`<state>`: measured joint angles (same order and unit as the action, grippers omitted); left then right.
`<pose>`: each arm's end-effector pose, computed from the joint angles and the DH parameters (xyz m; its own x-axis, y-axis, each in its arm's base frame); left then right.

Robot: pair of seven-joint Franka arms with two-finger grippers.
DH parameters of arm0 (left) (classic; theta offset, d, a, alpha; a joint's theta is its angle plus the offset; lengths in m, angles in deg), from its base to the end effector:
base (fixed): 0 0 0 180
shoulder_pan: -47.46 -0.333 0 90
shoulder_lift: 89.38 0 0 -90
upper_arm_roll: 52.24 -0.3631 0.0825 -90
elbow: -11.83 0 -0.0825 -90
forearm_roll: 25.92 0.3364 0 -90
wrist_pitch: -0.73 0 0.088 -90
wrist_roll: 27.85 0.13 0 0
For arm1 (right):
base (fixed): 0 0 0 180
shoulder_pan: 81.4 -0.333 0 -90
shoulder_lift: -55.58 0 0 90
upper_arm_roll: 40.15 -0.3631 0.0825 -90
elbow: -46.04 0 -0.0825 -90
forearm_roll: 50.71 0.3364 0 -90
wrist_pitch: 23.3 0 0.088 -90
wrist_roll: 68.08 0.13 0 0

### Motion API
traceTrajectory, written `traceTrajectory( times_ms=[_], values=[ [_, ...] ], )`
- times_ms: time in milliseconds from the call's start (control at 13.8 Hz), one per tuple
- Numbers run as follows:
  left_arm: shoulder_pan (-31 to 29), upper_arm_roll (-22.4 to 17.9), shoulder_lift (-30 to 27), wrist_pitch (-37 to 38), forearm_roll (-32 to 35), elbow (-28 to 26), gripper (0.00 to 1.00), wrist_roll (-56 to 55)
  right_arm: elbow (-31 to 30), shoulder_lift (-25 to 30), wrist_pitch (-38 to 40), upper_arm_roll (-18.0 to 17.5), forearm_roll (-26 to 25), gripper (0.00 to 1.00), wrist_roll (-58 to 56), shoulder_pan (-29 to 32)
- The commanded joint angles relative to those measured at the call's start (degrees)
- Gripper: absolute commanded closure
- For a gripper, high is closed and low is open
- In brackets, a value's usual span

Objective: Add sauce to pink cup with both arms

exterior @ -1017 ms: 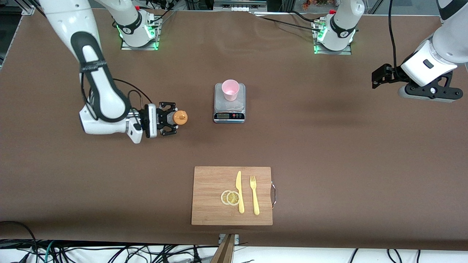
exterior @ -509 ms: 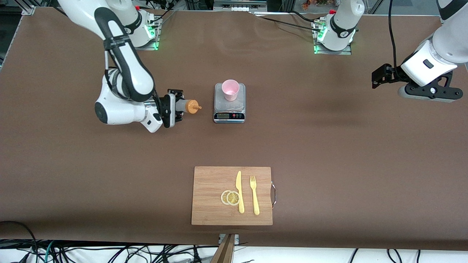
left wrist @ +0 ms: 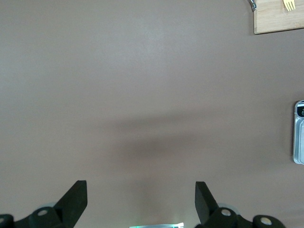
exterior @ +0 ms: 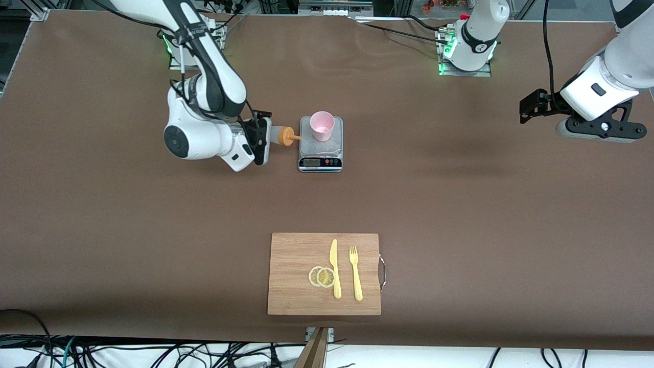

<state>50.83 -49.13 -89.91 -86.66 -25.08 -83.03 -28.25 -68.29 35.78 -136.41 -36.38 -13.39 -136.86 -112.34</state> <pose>0.4895 -0.0538 0.6140 0.9872 -0.1044 -0.1207 -0.1071 -0.9941 -0.0160 0.4621 0.2975 0.3305 0.3272 0.9137 0.2408 0.8310 -0.1570 -0.5337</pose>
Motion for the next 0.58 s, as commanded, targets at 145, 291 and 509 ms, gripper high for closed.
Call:
traceTrajectory(
  times_ms=[145, 291, 509],
  values=[
    [-0.02, -0.03, -0.87, 0.9, -0.31, 0.03, 0.0, 0.14, 1.21, 1.43, 0.0, 0.28, -5.48, 1.0, 7.07, -3.6],
    [-0.02, -0.03, -0.87, 0.9, -0.31, 0.03, 0.0, 0.14, 1.83, 1.34, 0.17, 0.19, -6.99, 1.0, 9.1, -4.56],
    [-0.02, -0.03, -0.87, 0.99, -0.31, 0.03, 0.0, 0.23, 2.7, 1.34, 0.52, 0.19, -9.88, 1.0, 12.7, -6.15]
  ],
)
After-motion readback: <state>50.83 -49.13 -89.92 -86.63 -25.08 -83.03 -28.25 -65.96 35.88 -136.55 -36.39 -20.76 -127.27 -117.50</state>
